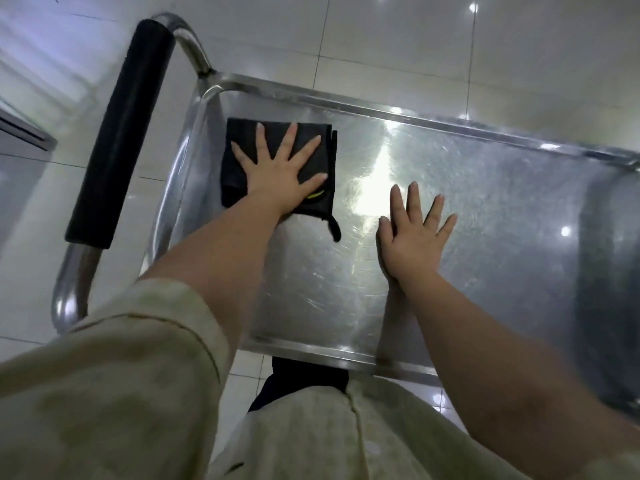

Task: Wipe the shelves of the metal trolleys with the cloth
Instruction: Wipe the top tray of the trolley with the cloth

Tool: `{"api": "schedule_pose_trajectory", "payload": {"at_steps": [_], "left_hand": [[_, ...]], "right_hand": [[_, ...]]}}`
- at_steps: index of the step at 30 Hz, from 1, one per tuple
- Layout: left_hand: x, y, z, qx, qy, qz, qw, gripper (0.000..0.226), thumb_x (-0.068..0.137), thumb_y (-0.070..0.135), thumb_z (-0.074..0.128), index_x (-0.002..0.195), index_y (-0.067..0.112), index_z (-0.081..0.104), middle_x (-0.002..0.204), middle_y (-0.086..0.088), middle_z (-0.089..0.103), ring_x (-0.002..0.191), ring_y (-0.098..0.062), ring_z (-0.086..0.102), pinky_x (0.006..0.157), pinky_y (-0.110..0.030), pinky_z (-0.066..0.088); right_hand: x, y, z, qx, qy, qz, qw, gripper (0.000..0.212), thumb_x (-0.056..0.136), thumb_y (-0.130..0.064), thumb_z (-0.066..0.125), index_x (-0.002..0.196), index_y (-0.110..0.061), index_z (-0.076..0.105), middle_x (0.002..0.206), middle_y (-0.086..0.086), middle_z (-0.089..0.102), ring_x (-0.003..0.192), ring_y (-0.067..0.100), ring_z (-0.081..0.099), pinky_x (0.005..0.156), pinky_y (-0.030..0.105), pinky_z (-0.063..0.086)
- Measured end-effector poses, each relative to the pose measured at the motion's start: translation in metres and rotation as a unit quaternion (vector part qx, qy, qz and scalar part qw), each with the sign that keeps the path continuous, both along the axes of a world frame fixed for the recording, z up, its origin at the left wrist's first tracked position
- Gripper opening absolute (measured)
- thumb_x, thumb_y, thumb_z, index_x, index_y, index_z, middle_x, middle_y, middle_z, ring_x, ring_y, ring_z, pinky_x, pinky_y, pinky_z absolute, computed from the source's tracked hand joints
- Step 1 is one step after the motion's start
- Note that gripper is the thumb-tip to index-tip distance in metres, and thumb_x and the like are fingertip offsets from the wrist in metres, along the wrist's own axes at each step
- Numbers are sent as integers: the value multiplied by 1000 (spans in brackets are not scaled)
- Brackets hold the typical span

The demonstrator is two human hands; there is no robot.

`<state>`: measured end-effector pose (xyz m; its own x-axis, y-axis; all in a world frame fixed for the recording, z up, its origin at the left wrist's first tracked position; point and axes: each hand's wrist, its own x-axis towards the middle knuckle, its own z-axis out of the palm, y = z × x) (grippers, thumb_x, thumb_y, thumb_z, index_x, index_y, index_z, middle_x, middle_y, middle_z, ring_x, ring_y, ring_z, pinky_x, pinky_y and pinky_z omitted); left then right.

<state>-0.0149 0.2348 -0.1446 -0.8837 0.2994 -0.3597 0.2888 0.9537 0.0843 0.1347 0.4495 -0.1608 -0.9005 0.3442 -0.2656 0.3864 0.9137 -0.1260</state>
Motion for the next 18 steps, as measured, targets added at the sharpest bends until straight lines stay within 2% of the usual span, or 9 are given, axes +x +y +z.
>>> {"api": "schedule_pose_trajectory", "payload": {"at_steps": [4, 9, 12, 15, 16, 18], "left_hand": [[21, 28, 0, 0, -7, -9, 1000, 74, 84, 83, 8, 149, 54, -13, 162, 10, -21, 144, -45, -23, 103, -80, -8], [149, 7, -4, 29, -2, -77, 997, 74, 85, 83, 8, 148, 53, -16, 163, 8, -20, 144, -44, -24, 103, -79, -7], [216, -9, -7, 31, 1, -74, 997, 74, 85, 83, 5, 150, 52, -12, 164, 8, -15, 146, -43, -21, 103, -79, -8], [231, -15, -11, 36, 7, -61, 997, 75, 84, 84, 3, 151, 52, -9, 164, 9, -12, 146, -43, -20, 104, -79, -9], [231, -15, -10, 39, 8, -57, 998, 76, 84, 85, 3, 151, 52, -7, 164, 9, -11, 146, -43, -20, 104, -79, -10], [230, -12, -11, 30, 16, -58, 998, 76, 84, 85, 5, 152, 52, -4, 165, 8, -9, 146, -45, -18, 103, -79, -9]], "right_hand": [[-3, 3, 0, -6, 2, -2, 1000, 55, 103, -48, 16, 155, -42, 2, 165, -9, -5, 149, 35, -15, 114, 65, -9], [-2, 3, -1, -13, -8, 3, 1000, 54, 103, -47, 17, 155, -40, 5, 165, -9, -4, 149, 36, -14, 114, 66, -10], [-2, 9, 7, -65, 3, 9, 998, 55, 102, -44, 30, 155, -40, 15, 165, -8, 2, 150, 35, -12, 114, 61, -13], [18, 33, 20, -118, 36, 48, 991, 55, 100, -33, 41, 153, -29, 28, 164, 0, 16, 150, 35, 2, 118, 59, 1], [34, 44, 22, -104, 42, 43, 993, 55, 99, -33, 40, 153, -27, 30, 163, 2, 19, 150, 36, 5, 118, 58, 7], [74, 67, 24, -50, 15, -7, 999, 57, 99, -39, 33, 155, -27, 26, 164, 4, 15, 149, 41, 3, 117, 57, 9]]}}
